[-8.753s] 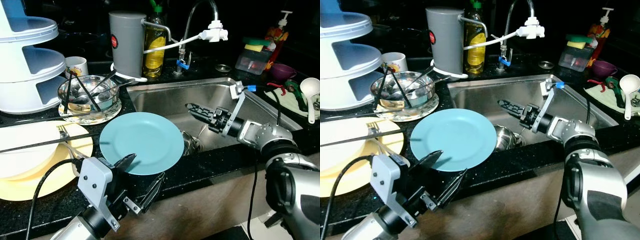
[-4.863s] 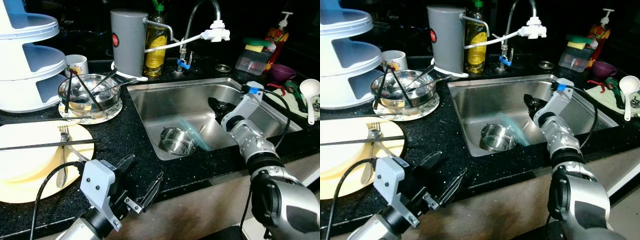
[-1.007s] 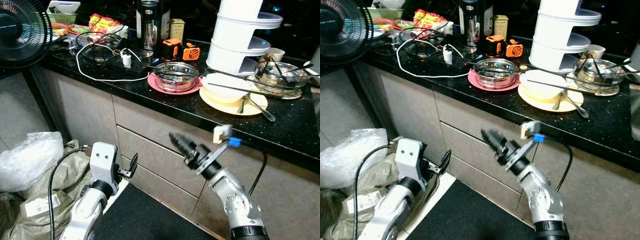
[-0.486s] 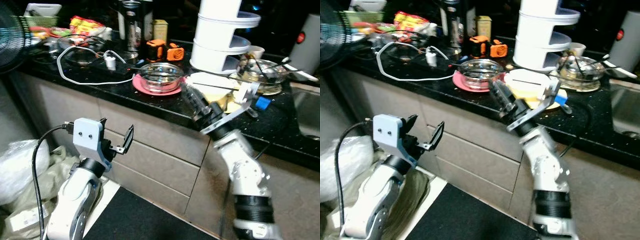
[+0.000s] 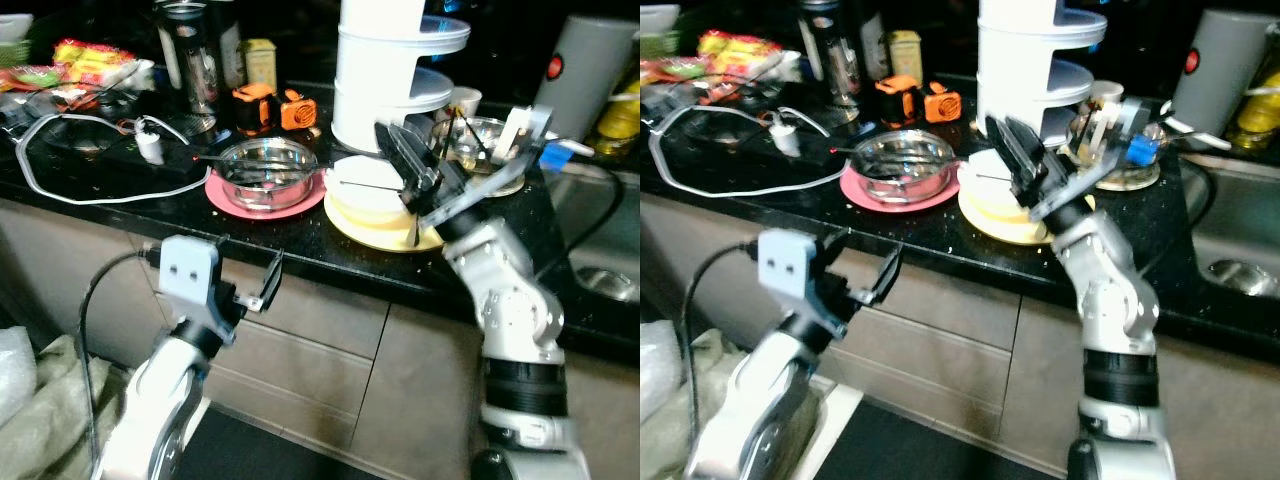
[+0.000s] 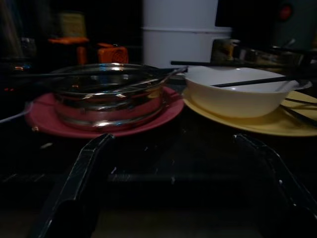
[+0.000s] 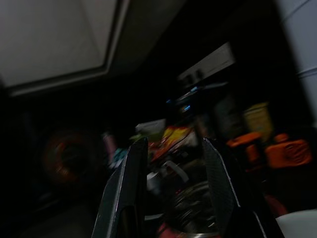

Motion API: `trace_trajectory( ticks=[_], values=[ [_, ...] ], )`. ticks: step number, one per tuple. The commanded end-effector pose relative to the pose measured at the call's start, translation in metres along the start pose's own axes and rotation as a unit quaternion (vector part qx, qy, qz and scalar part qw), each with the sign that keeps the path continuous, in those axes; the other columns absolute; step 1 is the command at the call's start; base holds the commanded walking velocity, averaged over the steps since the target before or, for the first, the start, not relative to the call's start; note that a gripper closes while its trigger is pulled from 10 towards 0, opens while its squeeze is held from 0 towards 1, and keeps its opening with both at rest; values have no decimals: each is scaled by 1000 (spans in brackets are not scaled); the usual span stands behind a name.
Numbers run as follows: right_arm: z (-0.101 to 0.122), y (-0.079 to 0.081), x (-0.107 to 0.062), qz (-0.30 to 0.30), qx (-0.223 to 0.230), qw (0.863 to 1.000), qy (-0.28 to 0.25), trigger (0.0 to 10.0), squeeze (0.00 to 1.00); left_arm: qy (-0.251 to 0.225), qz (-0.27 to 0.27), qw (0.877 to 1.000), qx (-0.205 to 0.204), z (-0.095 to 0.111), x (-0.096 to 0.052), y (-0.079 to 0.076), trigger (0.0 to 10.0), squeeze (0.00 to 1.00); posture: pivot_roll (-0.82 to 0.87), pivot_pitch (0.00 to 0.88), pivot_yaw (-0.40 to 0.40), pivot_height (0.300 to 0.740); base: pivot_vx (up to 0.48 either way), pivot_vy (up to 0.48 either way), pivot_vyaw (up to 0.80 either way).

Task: Kitchen organization

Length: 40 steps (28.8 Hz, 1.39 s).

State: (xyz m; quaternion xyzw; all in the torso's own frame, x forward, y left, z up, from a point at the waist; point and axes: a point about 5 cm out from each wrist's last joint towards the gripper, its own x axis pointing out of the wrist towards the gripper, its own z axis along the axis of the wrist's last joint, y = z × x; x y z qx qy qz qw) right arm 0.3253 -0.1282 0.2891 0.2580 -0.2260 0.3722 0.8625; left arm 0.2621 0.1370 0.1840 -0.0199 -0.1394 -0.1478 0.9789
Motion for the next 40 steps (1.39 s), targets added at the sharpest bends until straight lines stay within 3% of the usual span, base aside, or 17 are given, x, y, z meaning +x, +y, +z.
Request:
trace_trajectory(
  ticks=[1, 8, 10, 13, 15, 16, 18, 19, 21, 22, 23, 24, 26, 34, 37, 38, 40],
  values=[
    [14, -2, -4, 0, -1, 1000, -29, 10000, 0, 5, -13, 1000, -4, 0, 0, -5, 10000, 0, 37, 0, -35, 740, 454, 0, 0],
    [25, -1, -3, 19, -42, 999, -20, 10000, 0, 2, -41, 999, -3, 4, 0, -15, 10000, 0, 43, 0, -38, 740, 453, 0, 0],
    [32, 0, -2, 41, -90, 995, 5, 10000, 0, 6, -57, 998, -10, 3, -2, -20, 10000, 0, 43, 0, -38, 740, 442, 0, 0],
    [37, 5, -3, 107, -177, 974, 88, 10000, 0, 23, -110, 993, -42, -1, -11, -36, 10000, 0, 43, 0, -42, 740, 245, 0, 0],
    [27, 10, -8, 172, -250, 933, 192, 10000, 0, 43, -172, 983, -55, -6, -23, -53, 10000, 0, 43, 0, -44, 740, 0, 0, 0],
    [27, 10, -8, 172, -250, 933, 192, 10000, 0, 43, -172, 983, -55, -6, -23, -53, 10000, 0, 43, 0, -44, 740, 0, 0, 0],
    [19, 13, -9, 207, -279, 902, 257, 10000, 0, 56, -190, 979, -56, -9, -29, -59, 10000, 0, 42, 0, -44, 740, 0, 0, 0],
    [16, 16, -7, 216, -288, 891, 278, 10000, 125, 62, -187, 979, -55, -12, -31, -60, 10000, 0, 38, 0, -43, 740, 0, 0, 0],
    [16, 16, -7, 216, -288, 891, 278, 10000, 125, 62, -187, 979, -55, -12, -31, -60, 10000, 0, 38, 0, -43, 740, 0, 0, 0],
    [13, 21, -3, 238, -296, 878, 292, 10000, 1000, 71, -184, 979, -54, -15, -35, -61, 10000, 0, 41, 0, -46, 740, 0, 0, 0],
    [10, 30, 3, 280, -316, 851, 312, 10000, 1000, 84, -184, 978, -52, -19, -40, -64, 10000, 0, 47, 0, -50, 740, 0, 0, 0],
    [10, 30, 3, 280, -316, 851, 312, 10000, 1000, 84, -184, 978, -52, -19, -40, -64, 10000, 0, 47, 0, -50, 740, 0, 0, 0],
    [11, 33, 2, 315, -327, 821, 344, 10000, 1000, 94, -190, 976, -50, -20, -45, -65, 10000, 0, 51, 0, -56, 740, 0, 0, 0],
    [15, 23, -1, 321, -377, 756, 427, 10000, 1000, 121, -209, 969, -52, -24, -58, -68, 10000, 0, 52, 0, -71, 740, 0, 0, 0],
    [15, 17, 1, 302, -389, 750, 441, 10000, 1000, 124, -210, 968, -54, -25, -60, -68, 10000, 0, 52, 0, -71, 740, 0, 0, 0],
    [14, 11, 4, 276, -399, 751, 447, 10000, 827, 127, -210, 968, -58, -25, -61, -69, 10000, 0, 52, 0, -73, 740, 0, 0, 0],
    [14, 7, 6, 263, -404, 752, 449, 10000, 827, 128, -211, 967, -60, -25, -62, -69, 10000, 0, 52, 0, -73, 740, 0, 0, 0]
  ],
)
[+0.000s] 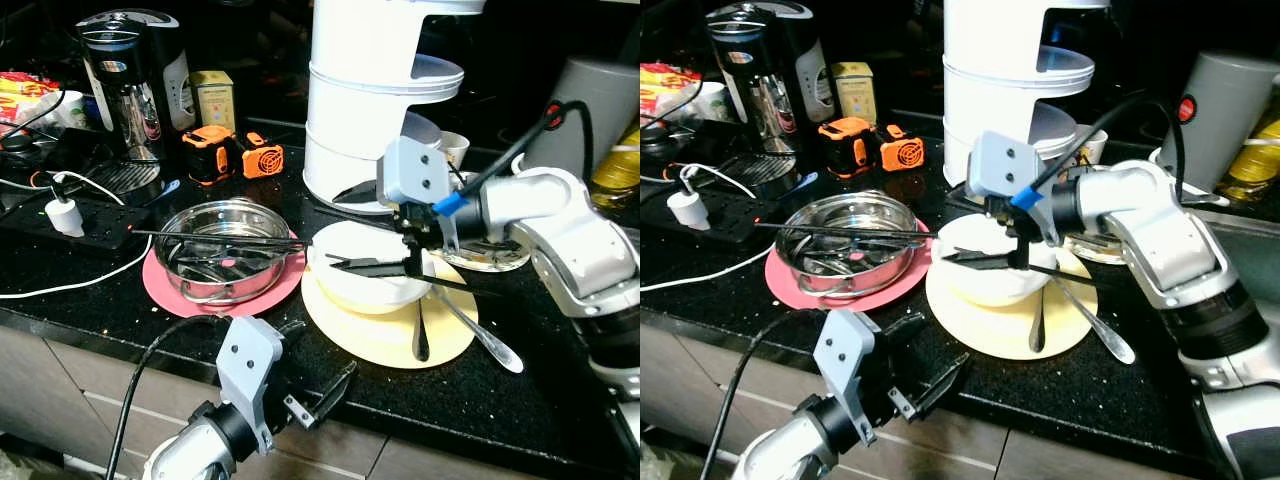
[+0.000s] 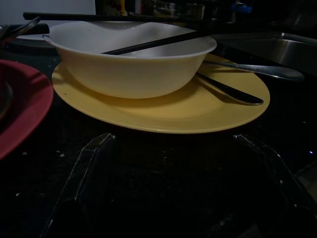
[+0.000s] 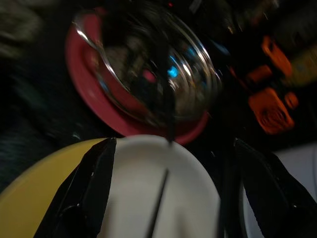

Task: Kitchen organization

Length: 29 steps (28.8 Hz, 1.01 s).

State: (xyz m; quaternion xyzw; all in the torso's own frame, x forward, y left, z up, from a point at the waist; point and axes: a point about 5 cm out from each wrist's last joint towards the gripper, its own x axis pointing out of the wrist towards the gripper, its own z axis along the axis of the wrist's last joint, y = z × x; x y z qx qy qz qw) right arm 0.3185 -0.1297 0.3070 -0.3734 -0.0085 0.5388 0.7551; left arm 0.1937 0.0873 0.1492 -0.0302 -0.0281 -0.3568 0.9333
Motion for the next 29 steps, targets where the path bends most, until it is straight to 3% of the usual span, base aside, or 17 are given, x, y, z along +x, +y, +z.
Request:
trace_trajectory(
  ticks=[1, 5, 12, 18, 22, 27, 29],
  values=[
    [-4, -5, 3, -20, 4, 999, 24, 10000, 0, 23, -3, 1000, -11, -7, -3, -2, 10000, 0, 53, 0, -74, 740, 0, 0, 0],
    [-14, -12, 1, -41, 3, 997, 68, 10000, 0, 27, -1, 999, -18, -9, -5, -2, 10000, 0, 50, 0, -74, 740, 0, 0, 0],
    [-38, -12, 1, -26, 12, 986, 165, 10000, 0, 16, 11, 1000, -14, -9, -5, -1, 10000, 0, 46, 0, -81, 740, 0, 0, 0],
    [-44, -3, -4, 23, 38, 982, 181, 10000, 0, -10, 40, 999, 0, 0, -4, 3, 10000, 0, 50, 0, -86, 740, 0, 0, 0],
    [-44, -7, -13, 29, 78, 984, 156, 10000, 0, -18, 45, 999, 3, 4, -4, 1, 10000, 0, 52, 0, -89, 740, 0, 0, 0],
    [-59, -11, -14, 13, 63, 974, 219, 10000, 0, -19, 48, 999, 2, 4, -5, 1, 10000, 0, 52, 0, -92, 740, 0, 0, 0],
    [-58, -9, -11, 16, 64, 974, 216, 10000, 0, -19, 49, 999, 2, 4, -4, 1, 10000, 0, 55, 0, -95, 740, 0, 0, 0]
  ],
)
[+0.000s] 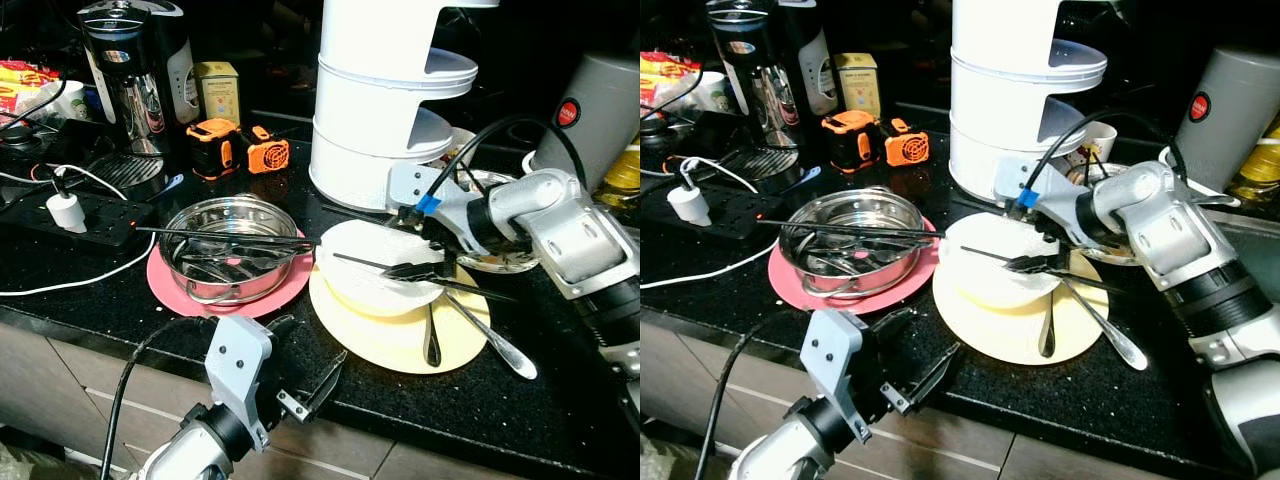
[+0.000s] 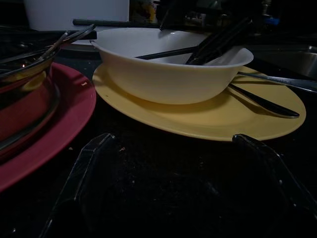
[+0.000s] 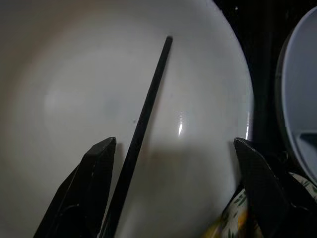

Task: Kitchen organization

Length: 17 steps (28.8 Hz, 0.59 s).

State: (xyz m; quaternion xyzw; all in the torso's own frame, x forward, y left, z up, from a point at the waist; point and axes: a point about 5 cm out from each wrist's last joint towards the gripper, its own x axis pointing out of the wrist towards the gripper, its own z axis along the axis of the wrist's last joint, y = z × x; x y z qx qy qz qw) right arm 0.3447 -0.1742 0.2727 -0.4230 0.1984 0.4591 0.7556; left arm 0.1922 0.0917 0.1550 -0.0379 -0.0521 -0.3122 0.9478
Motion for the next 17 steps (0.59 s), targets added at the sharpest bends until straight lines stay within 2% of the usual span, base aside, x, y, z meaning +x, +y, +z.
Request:
trace_trajectory(
  ticks=[1, 5, 11, 16, 17],
  values=[
    [3, 0, 0, -3, -5, 1000, 0, 10000, 0, 7, 2, 1000, -1, -3, -1, -1, 10000, 0, 56, 0, -96, 740, 0, 0, 0],
    [1, 1, 0, -2, 5, 1000, -1, 10000, 0, 7, 1, 1000, 0, -3, 0, -2, 10000, 0, 58, 0, -96, 740, 0, 0, 0],
    [9, 3, -2, 16, 6, 999, -35, 10000, 0, 8, -2, 1000, -2, -4, 0, -3, 10000, 0, 51, 0, -97, 740, 0, 0, 0],
    [10, 2, -3, 13, 1, 999, -30, 10000, 0, 7, -1, 1000, -4, -4, 0, -3, 10000, 0, 51, 0, -97, 740, 0, 0, 0],
    [5, 3, 0, 15, -5, 1000, -10, 10000, 0, 8, -1, 1000, -4, -4, 0, -3, 10000, 0, 50, 0, -97, 740, 0, 0, 0]
  ],
)
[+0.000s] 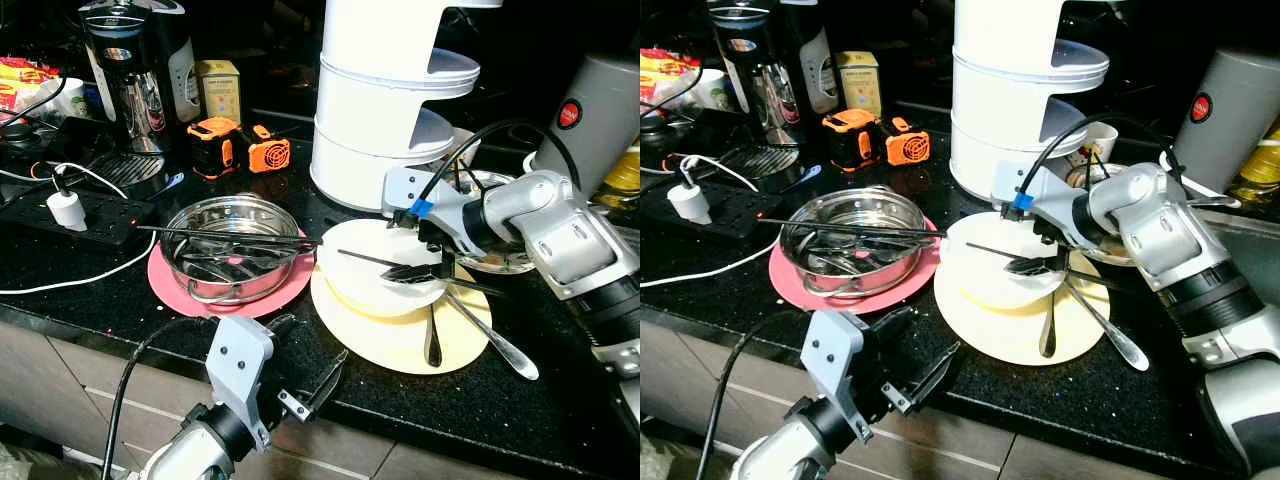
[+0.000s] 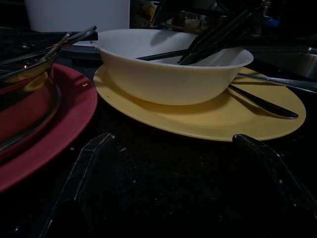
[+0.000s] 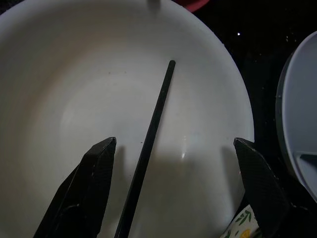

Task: Kitchen organization

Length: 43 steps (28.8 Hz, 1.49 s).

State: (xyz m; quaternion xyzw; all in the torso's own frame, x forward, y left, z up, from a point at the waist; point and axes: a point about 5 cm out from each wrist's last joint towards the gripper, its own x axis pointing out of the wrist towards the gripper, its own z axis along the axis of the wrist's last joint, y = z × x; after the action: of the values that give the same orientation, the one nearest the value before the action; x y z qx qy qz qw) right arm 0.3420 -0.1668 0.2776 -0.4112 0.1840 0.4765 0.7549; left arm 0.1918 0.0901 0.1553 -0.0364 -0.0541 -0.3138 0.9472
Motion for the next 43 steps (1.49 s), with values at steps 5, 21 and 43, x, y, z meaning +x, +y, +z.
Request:
trace_trajectory(
  ticks=[5, 21, 43],
  values=[
    [-7, 6, 5, 15, -3, 1000, 26, 10000, 0, 9, 2, 1000, -6, -4, 0, -2, 10000, 0, 51, 0, -96, 740, 0, 0, 0],
    [-6, 8, 5, 17, -1, 1000, 27, 0, 0, 10, 0, 1000, -6, -4, 0, -1, 10000, 0, 48, 0, -96, 740, 0, 0, 0],
    [13, 7, -27, 12, 95, 968, -231, 0, 0, -9, -3, 1000, -12, 5, 4, 4, 10000, 0, 45, 0, -86, 740, 0, 0, 0]
  ],
)
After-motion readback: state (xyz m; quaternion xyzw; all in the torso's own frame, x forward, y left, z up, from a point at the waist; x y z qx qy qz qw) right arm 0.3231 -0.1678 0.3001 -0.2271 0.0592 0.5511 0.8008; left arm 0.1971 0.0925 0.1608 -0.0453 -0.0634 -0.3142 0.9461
